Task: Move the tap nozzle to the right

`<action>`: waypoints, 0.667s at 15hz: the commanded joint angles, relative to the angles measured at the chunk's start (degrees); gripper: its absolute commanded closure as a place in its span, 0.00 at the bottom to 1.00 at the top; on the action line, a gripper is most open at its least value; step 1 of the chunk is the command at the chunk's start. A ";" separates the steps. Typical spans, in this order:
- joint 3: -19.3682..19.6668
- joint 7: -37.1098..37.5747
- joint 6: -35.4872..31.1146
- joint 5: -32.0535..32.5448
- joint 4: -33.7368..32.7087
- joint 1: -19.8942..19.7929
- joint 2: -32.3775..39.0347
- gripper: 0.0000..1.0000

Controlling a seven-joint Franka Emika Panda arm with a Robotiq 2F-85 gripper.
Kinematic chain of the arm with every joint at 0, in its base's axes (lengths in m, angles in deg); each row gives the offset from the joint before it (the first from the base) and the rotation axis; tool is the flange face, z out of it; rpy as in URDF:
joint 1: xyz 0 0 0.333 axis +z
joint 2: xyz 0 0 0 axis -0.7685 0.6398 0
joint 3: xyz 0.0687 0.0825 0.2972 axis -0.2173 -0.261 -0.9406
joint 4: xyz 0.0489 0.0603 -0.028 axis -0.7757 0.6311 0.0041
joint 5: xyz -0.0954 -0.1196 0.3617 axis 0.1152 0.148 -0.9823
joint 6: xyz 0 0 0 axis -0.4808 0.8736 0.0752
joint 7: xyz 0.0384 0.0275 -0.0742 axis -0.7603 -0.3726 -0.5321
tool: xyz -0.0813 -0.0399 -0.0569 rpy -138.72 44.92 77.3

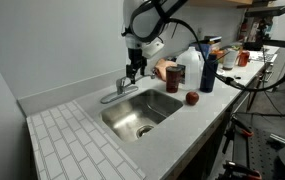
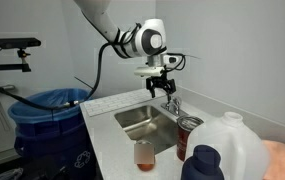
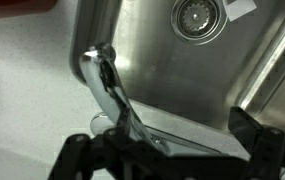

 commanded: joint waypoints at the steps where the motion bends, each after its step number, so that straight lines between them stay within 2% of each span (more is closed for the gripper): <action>1: -0.68 -0.71 -1.01 -0.01 4.20 -0.34 -2.77 0.00; 7: -0.25 0.20 -2.18 1.36 8.08 -0.29 -3.90 0.00; 10: 0.46 0.83 -5.50 3.28 7.04 -0.20 -2.19 0.00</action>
